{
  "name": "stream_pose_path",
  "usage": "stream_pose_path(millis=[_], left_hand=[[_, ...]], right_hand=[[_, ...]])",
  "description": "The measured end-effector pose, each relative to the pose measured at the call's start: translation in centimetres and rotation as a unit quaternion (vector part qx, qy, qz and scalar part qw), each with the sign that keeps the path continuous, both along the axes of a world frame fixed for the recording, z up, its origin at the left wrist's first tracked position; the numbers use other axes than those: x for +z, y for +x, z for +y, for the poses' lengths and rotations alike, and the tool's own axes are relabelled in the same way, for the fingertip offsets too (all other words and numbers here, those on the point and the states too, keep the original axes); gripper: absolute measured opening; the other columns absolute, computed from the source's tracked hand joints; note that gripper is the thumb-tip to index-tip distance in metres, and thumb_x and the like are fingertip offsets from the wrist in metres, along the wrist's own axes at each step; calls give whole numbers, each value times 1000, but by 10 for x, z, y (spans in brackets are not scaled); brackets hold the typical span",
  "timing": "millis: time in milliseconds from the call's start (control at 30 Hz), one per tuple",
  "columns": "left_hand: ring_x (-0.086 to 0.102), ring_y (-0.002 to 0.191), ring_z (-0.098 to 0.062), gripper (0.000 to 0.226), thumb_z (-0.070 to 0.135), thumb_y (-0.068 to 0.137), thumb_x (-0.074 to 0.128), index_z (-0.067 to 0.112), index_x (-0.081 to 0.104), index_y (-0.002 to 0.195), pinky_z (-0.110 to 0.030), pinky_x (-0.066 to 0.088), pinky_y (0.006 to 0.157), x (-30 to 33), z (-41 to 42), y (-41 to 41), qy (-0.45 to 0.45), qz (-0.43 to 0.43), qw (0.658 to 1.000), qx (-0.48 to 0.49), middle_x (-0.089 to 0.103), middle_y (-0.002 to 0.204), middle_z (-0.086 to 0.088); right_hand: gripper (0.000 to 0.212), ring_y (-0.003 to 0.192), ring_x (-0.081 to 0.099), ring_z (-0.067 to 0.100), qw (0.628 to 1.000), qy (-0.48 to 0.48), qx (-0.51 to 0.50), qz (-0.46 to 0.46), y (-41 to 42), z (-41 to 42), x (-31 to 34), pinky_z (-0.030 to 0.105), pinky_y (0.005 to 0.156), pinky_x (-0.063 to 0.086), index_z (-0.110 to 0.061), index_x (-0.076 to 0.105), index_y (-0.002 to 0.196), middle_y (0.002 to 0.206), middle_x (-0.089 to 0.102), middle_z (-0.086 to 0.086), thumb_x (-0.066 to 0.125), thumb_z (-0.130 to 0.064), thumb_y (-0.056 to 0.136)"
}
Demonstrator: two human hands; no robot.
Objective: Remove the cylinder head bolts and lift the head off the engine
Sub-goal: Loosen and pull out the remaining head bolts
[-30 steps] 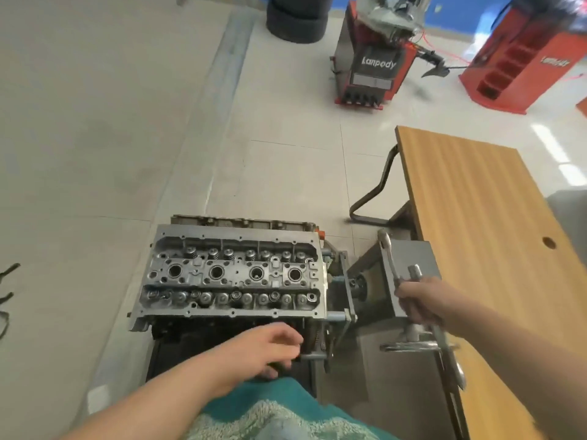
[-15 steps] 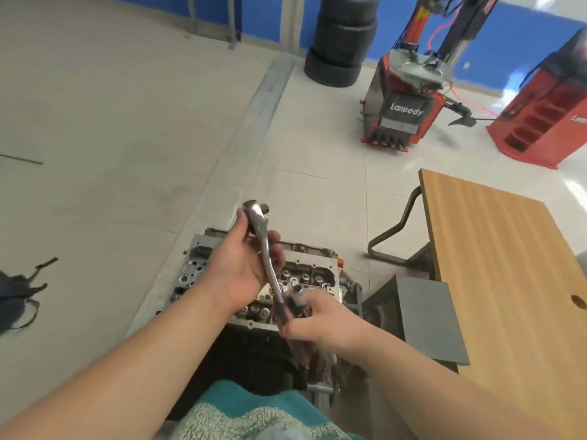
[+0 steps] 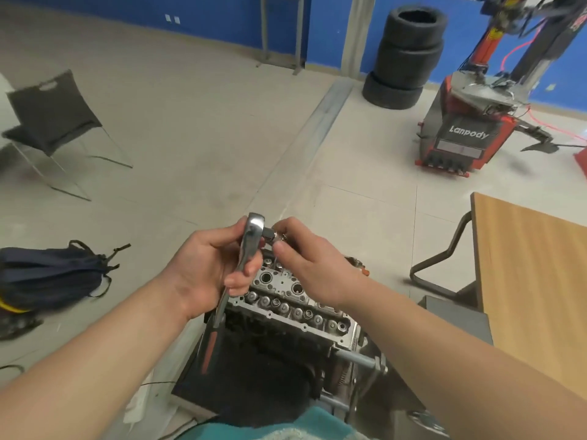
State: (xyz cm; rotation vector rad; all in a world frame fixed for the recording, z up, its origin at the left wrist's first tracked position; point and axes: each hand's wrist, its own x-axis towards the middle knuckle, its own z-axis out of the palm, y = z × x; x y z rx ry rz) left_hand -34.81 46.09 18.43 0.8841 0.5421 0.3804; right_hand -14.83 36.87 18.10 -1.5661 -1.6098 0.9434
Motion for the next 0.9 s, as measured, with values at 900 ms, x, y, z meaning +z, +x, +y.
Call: stream_pose_path(millis=[900], left_hand=[[31, 46, -17, 47, 46, 90, 66, 6, 62, 115, -30, 23, 48, 22, 132, -90, 141, 127, 975, -112, 55, 69, -14]], right_hand=[[11, 61, 68, 4, 993, 54, -84, 56, -83, 91, 12, 14, 57, 49, -25, 70, 102, 82, 73, -13, 73, -35, 98]])
